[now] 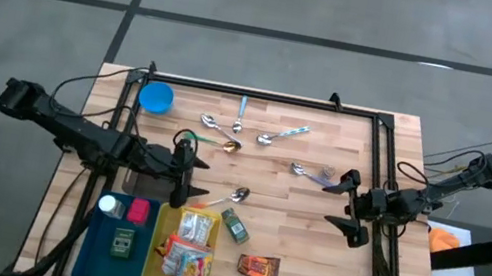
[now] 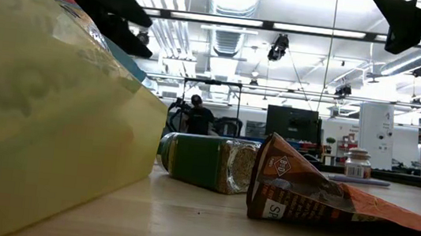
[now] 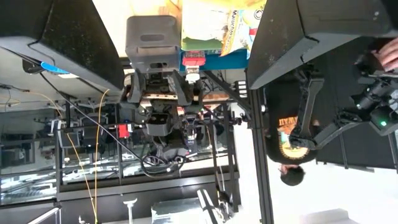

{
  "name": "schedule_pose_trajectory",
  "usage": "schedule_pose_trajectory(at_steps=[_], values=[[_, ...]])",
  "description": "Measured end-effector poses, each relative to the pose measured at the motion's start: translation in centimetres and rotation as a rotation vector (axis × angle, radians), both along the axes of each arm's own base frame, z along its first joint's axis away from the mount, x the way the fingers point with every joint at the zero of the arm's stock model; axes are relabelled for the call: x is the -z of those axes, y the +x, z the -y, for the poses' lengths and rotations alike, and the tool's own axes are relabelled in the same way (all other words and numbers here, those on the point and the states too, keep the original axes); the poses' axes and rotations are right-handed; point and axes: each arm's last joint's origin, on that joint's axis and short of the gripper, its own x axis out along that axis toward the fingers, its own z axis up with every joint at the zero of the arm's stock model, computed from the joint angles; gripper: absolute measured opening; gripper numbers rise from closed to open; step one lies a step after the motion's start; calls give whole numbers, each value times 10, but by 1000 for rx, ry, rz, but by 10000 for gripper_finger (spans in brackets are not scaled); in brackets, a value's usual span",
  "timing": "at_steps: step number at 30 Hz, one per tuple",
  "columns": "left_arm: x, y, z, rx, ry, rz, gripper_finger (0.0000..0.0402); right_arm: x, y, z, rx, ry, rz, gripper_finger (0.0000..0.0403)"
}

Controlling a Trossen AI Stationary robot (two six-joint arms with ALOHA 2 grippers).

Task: Pick & Place Food Item
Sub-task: Put the green seasoning bottle into the blue bin

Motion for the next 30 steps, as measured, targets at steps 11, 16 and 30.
schedule_pose_trajectory(at_steps=[11, 16, 30], values=[[-32, 13, 21, 100, 60, -12, 375, 0, 0, 0, 0, -1, -1, 338], [-51, 28, 29, 93, 119, -130, 375, 0, 0, 0, 0, -1, -3, 338], [-52, 110, 62, 258, 357, -396, 375, 1, 0, 0, 0, -4, -7, 338]])
